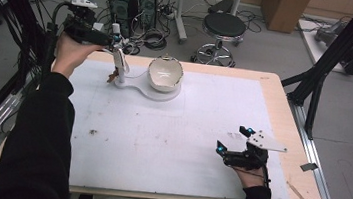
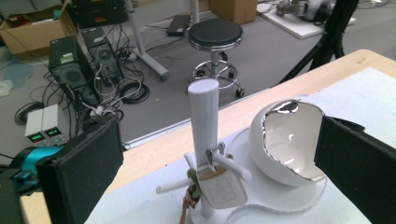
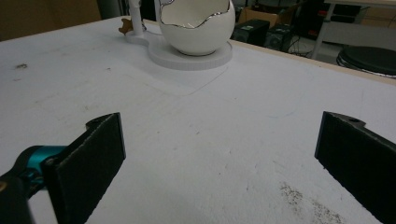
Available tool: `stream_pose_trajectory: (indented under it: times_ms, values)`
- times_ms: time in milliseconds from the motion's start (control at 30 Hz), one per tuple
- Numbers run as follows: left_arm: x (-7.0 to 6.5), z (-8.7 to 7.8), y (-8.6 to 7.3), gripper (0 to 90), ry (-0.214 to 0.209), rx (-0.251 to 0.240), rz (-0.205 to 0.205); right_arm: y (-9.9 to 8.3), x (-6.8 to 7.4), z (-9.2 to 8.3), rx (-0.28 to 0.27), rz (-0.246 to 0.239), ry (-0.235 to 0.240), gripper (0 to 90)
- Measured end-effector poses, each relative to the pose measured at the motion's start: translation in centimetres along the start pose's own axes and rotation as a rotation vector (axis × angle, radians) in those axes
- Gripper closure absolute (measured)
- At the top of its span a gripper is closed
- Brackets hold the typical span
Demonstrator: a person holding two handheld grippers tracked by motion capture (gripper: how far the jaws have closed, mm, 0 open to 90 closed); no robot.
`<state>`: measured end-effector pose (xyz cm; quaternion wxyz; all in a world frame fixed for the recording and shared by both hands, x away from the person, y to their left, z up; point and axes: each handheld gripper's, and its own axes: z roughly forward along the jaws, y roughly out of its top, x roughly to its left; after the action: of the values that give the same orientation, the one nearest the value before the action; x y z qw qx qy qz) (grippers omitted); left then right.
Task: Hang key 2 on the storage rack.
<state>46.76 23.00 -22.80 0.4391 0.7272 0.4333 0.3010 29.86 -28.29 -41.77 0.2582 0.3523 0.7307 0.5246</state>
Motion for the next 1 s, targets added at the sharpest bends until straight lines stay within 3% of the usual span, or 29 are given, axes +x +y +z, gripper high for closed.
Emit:
stream_pose_trajectory:
  times_ms: [500,733,1000]
  values:
    - [0.9,-2.3,-3.2,1.6,-0.03,0.001,-0.029,0.0,0.0,-0.1,0.006,0.0,-0.006,0.7]
    - [1.0,-3.0,-5.4,1.6,-0.063,0.0,-0.043,0.0,0.0,-0.1,0.007,-0.002,-0.008,0.7]
    - [0.7,-3.8,-7.9,1.6,-0.069,0.015,-0.038,0.0,0.0,-0.1,0.006,0.004,-0.01,0.7]
